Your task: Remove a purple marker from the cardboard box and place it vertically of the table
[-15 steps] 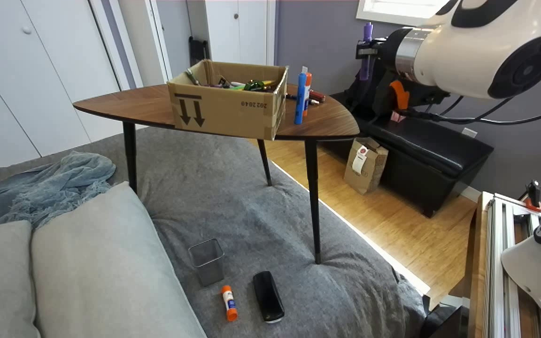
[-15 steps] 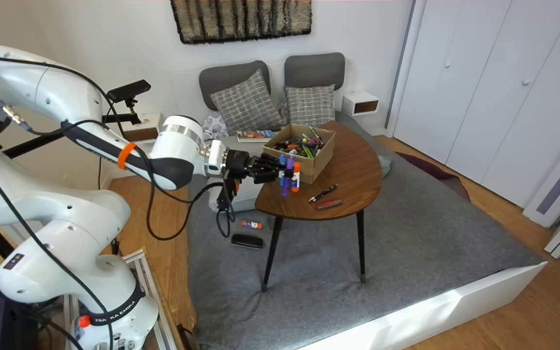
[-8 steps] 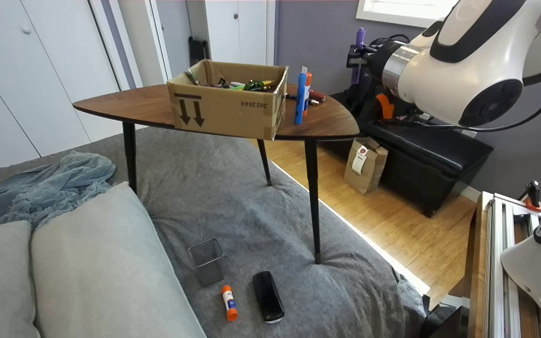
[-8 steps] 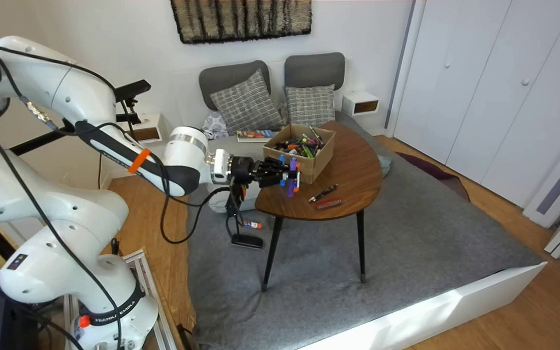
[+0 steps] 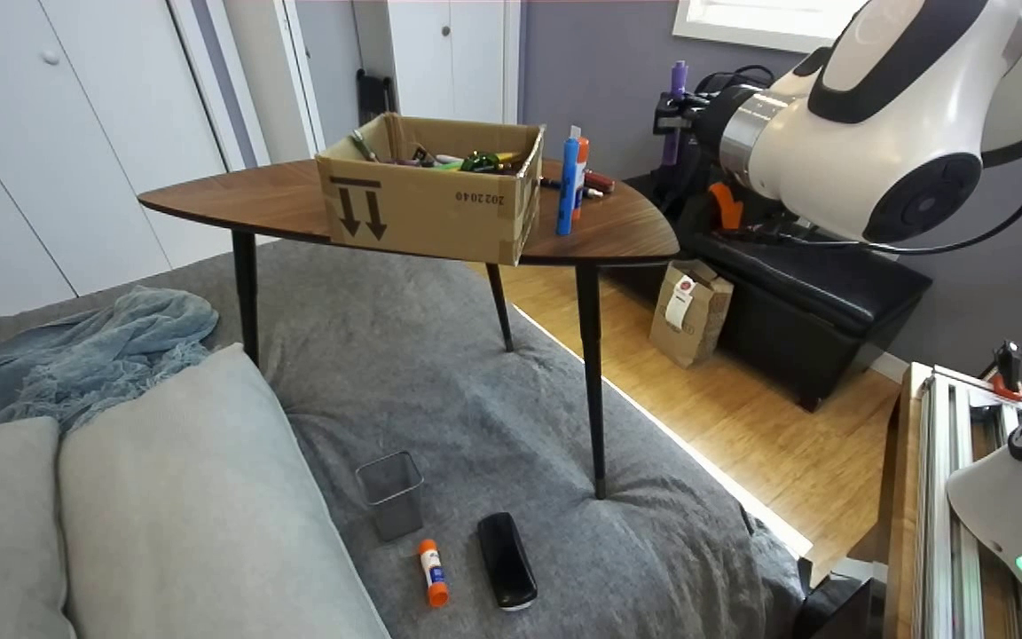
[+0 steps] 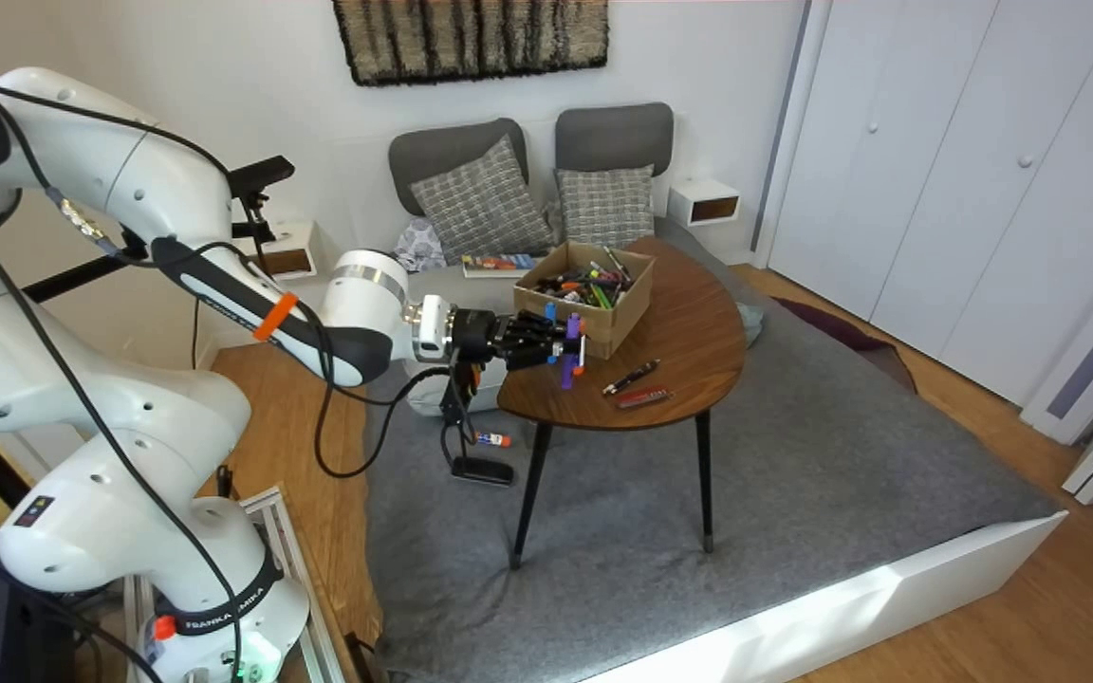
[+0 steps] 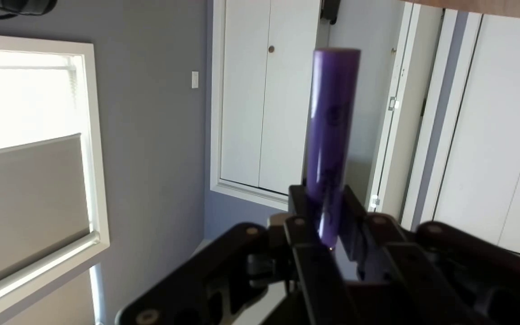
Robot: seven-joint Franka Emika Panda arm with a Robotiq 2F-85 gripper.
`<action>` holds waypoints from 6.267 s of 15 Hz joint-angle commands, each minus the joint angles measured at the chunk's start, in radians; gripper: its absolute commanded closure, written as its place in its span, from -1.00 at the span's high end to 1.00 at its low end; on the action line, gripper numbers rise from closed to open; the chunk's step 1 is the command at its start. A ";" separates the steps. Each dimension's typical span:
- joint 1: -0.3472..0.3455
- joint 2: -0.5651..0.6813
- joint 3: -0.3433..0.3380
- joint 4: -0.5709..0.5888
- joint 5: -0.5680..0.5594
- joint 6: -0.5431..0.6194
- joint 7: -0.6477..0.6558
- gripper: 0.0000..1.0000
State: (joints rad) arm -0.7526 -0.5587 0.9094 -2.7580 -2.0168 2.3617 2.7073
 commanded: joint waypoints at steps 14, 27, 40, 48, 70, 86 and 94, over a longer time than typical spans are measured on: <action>0.000 0.079 0.220 0.001 0.111 -0.136 0.023 -0.90; -0.070 0.189 0.309 0.000 0.130 -0.263 0.052 -0.90; 0.083 0.422 0.193 0.008 0.089 -0.541 0.056 -0.90; 0.675 0.521 -0.388 0.042 0.059 -0.650 0.037 -0.90; 0.943 0.511 -0.670 0.043 0.058 -0.602 0.040 -0.09; 0.956 0.481 -0.671 0.040 0.027 -0.517 0.040 0.98; 0.960 0.338 -0.707 0.036 0.027 -0.207 -0.048 1.00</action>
State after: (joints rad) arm 0.1881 -0.1329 0.2348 -2.7106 -1.9806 2.0606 2.6967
